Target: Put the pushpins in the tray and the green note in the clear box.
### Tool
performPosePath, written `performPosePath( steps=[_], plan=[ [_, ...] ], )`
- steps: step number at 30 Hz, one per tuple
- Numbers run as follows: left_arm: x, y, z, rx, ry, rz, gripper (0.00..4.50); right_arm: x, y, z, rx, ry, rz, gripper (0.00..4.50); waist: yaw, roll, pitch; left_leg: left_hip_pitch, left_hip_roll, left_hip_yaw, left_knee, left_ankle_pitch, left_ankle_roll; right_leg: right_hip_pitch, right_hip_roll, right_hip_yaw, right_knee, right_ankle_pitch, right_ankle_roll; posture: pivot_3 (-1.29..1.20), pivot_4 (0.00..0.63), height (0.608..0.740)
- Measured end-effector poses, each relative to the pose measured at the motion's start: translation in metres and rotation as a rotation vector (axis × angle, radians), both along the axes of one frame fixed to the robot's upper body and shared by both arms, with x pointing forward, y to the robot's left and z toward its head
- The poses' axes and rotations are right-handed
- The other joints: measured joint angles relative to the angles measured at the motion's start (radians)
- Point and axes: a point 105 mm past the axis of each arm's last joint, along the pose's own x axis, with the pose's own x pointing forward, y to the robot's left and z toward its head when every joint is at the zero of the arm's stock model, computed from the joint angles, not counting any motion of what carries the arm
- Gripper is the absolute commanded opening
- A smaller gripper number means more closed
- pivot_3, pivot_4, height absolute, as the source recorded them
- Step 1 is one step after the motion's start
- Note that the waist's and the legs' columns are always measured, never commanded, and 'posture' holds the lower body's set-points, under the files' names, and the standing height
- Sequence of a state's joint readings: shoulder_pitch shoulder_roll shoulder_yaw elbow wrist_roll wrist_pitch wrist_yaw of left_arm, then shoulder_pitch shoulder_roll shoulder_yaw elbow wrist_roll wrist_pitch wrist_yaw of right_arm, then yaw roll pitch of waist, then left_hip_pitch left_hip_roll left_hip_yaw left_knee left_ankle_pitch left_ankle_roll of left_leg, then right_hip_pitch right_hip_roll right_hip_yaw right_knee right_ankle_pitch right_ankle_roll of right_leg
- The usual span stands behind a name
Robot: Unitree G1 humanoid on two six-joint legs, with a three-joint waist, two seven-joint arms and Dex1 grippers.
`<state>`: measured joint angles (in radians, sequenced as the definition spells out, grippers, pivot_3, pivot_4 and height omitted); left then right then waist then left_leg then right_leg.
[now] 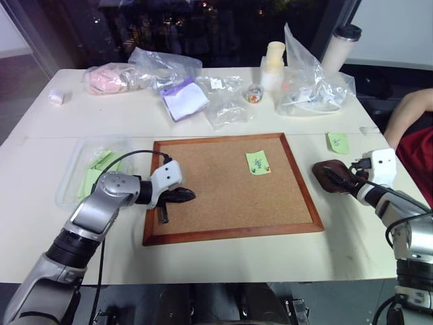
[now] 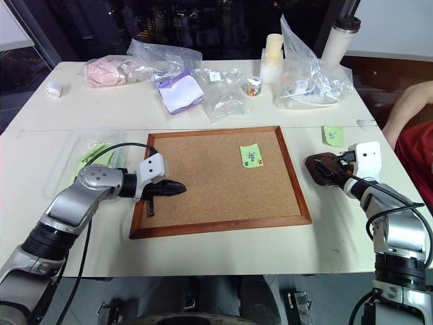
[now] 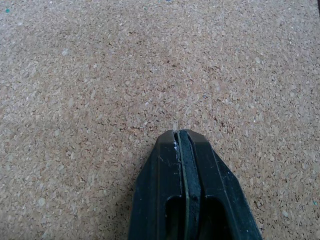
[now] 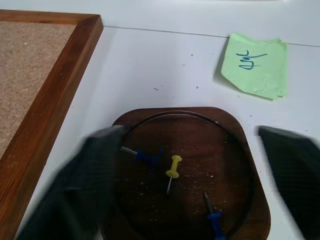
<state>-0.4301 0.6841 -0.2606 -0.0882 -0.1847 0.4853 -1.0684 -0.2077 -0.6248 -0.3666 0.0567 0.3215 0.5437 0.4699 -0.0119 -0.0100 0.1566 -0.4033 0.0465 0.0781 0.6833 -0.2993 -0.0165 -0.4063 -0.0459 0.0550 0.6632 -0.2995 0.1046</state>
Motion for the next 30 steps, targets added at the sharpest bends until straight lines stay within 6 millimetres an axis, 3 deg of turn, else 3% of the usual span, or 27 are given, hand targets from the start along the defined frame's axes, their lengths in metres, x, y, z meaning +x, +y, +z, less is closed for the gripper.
performPosePath(
  steps=[7,11,15,24,27,30],
  plan=[
    [0.001,0.0,0.0,-0.002,0.004,-0.003,0.0,0.001,0.013,0.018,0.017,-0.074,0.055,4.4,0.0,0.0,0.0,0.0,0.0,0.0,0.0,0.0,0.0,0.0,0.0,0.0,0.0,0.0,0.0,0.0,0.15,0.734],
    [0.001,0.001,0.0,0.001,0.004,-0.004,0.0,-0.004,0.077,0.035,-0.031,-0.129,0.363,4.4,-0.001,0.0,0.0,0.0,0.0,-0.001,0.0,0.0,0.0,0.0,0.0,0.0,0.0,0.0,0.0,0.0,0.15,0.734],
    [0.001,0.0,0.0,-0.002,-0.001,-0.009,0.0,-0.005,0.121,0.012,0.002,-0.064,0.527,4.4,0.001,-0.001,0.0,-0.001,0.0,-0.001,0.0,0.0,0.0,0.0,0.0,-0.001,0.0,0.0,0.0,0.0,0.15,0.734],
    [0.0,0.0,0.0,-0.002,-0.001,-0.004,0.0,0.015,0.14,-0.01,0.034,-0.054,0.54,4.4,0.001,-0.001,0.0,-0.001,0.0,-0.001,0.0,0.0,0.0,-0.001,0.0,-0.001,0.0,0.0,0.0,0.0,0.15,0.734],
    [0.0,0.0,-0.001,-0.003,-0.002,0.0,0.0,0.019,0.141,-0.014,0.034,-0.053,0.538,3.53,0.0,-0.001,0.0,-0.001,0.0,0.0,0.0,0.0,0.0,-0.001,0.0,-0.001,0.0,0.0,0.0,0.0,0.15,0.734],
    [-0.001,0.001,-0.001,-0.005,-0.004,0.003,0.0,0.024,0.14,-0.015,0.024,-0.06,0.528,2.04,0.0,-0.001,0.0,-0.001,0.0,-0.001,0.0,0.0,0.0,-0.001,0.0,-0.001,0.0,0.0,0.0,0.0,0.15,0.734]
  ],
)
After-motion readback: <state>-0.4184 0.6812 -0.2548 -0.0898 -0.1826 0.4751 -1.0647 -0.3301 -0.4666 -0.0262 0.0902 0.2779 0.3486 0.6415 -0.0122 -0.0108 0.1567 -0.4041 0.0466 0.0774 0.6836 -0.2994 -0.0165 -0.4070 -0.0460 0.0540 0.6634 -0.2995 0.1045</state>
